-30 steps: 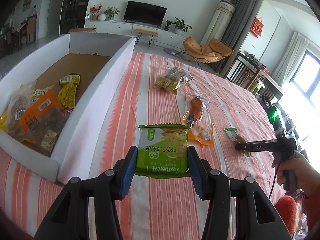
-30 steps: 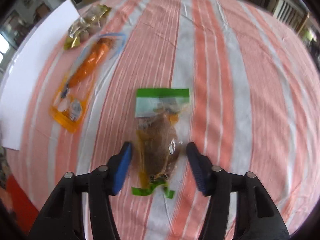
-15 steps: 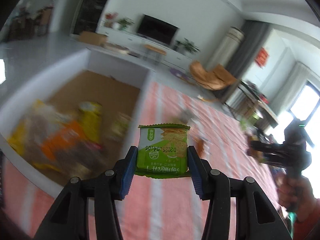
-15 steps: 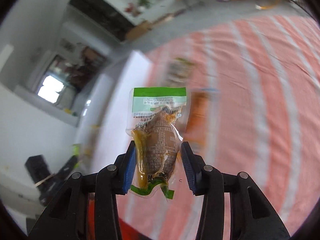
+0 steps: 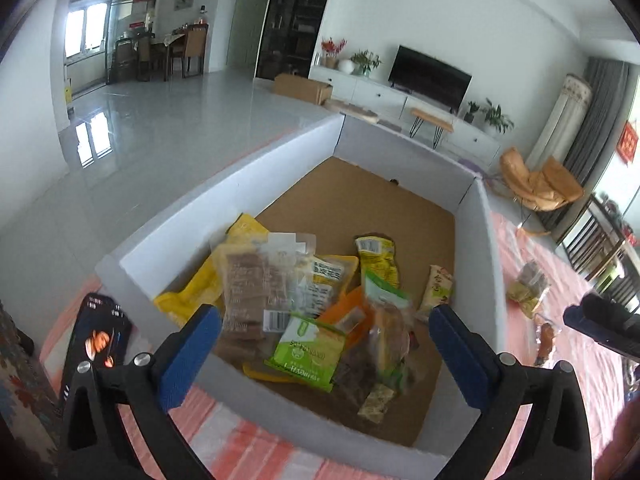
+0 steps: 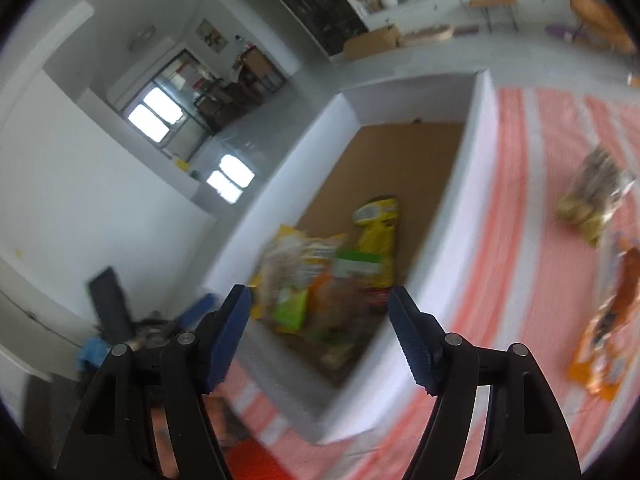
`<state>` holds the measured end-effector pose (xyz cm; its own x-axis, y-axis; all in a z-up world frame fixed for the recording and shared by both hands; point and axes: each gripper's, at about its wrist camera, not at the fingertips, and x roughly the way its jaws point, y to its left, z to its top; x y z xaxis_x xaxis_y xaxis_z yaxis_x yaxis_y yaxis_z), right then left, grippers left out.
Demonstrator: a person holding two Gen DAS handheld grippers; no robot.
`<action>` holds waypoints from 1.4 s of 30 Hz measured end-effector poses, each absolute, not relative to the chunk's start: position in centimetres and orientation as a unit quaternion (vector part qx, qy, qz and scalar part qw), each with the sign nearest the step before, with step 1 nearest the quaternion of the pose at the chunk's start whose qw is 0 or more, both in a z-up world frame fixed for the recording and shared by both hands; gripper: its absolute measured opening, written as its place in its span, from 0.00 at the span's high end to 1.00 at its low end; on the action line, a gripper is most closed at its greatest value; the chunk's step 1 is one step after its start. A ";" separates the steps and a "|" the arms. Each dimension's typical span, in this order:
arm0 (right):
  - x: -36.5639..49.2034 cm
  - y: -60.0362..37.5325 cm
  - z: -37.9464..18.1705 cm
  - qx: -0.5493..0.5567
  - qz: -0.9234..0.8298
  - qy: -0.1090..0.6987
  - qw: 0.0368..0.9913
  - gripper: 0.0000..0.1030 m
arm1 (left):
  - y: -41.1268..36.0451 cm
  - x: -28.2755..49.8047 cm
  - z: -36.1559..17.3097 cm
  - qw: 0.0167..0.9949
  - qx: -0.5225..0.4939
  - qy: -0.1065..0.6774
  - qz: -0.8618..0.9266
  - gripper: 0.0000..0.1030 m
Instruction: Organize snacks
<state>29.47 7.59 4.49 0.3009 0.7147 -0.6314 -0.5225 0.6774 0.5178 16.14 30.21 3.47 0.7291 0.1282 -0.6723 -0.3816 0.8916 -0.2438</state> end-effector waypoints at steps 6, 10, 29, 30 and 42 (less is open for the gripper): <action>26.4 -1.5 1.0 -0.094 0.256 0.370 0.888 0.28 | 24.1 14.1 5.9 0.930 -0.181 0.314 0.064 0.00; 26.1 -12.1 -5.1 -0.131 0.132 0.402 0.897 0.28 | 17.4 13.4 7.8 0.940 -0.149 0.307 -0.013 0.00; 25.9 -28.7 -10.8 0.008 -0.009 0.432 0.902 0.19 | 1.5 15.4 -3.3 0.888 -0.047 0.446 -0.100 0.00; 25.8 -28.6 -10.8 0.008 -0.009 0.432 0.902 0.19 | 1.5 15.6 -4.1 0.886 -0.045 0.452 -0.092 0.00; 25.4 -28.6 -10.8 0.008 -0.010 0.433 0.901 0.18 | 0.2 17.3 -7.0 0.888 0.027 0.453 -0.068 0.00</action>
